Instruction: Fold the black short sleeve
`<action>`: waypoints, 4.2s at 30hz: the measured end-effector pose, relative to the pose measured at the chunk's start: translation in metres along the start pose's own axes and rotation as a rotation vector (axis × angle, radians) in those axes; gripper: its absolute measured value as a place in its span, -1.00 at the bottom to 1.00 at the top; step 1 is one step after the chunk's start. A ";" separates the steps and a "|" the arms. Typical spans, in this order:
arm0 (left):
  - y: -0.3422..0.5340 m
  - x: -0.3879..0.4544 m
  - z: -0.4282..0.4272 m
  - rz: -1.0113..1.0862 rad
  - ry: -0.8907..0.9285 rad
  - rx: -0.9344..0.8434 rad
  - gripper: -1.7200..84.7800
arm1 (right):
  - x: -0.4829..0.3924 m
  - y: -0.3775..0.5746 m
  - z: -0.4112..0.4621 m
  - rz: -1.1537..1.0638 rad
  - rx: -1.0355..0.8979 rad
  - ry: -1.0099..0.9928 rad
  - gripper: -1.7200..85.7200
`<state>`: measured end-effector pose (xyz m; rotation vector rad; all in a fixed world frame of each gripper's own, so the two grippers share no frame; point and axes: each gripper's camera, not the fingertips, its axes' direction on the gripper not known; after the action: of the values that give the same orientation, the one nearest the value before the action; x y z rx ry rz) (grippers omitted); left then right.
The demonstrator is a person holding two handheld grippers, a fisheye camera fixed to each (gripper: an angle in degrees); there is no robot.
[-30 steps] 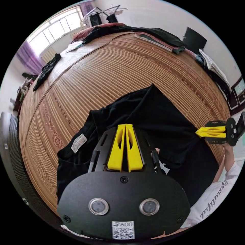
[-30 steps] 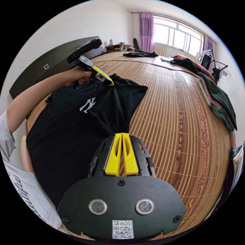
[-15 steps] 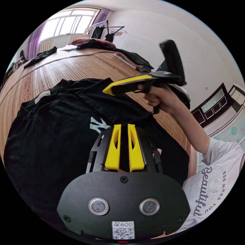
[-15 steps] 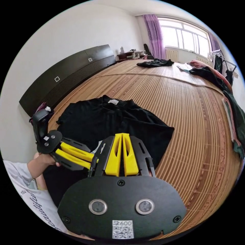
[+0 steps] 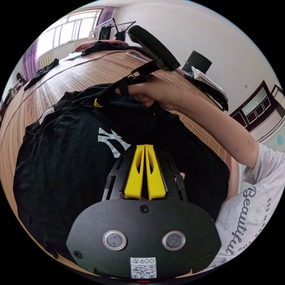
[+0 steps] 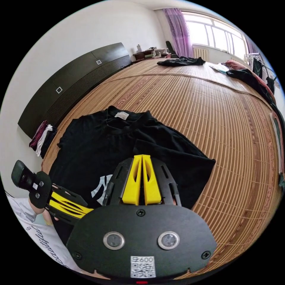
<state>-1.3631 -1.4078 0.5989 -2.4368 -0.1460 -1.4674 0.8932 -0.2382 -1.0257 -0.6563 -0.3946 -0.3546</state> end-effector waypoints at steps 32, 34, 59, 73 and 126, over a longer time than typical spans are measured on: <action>-0.037 0.113 0.025 -0.212 -0.189 0.152 -0.96 | 0.040 -0.003 -0.017 -0.080 0.049 0.112 -0.98; -0.053 0.138 0.040 -0.161 -0.175 0.155 -0.96 | 0.052 -0.004 -0.020 -0.062 0.049 0.081 -0.98; -0.037 0.022 -0.001 -0.391 0.029 0.036 -0.96 | 0.125 0.165 -0.141 0.082 0.005 -0.003 -0.98; -0.257 -0.086 -0.011 -0.295 -0.040 -0.031 -0.94 | 0.057 0.177 -0.155 -0.084 0.152 0.077 -0.98; -0.282 -0.307 -0.141 -0.779 0.480 0.050 -0.79 | 0.211 0.153 -0.127 0.094 0.077 -0.075 -0.98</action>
<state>-1.6950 -1.1621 0.4469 -1.9787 -1.0954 -2.2611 1.1732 -0.2477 -1.0999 -0.6120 -0.4453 -0.2248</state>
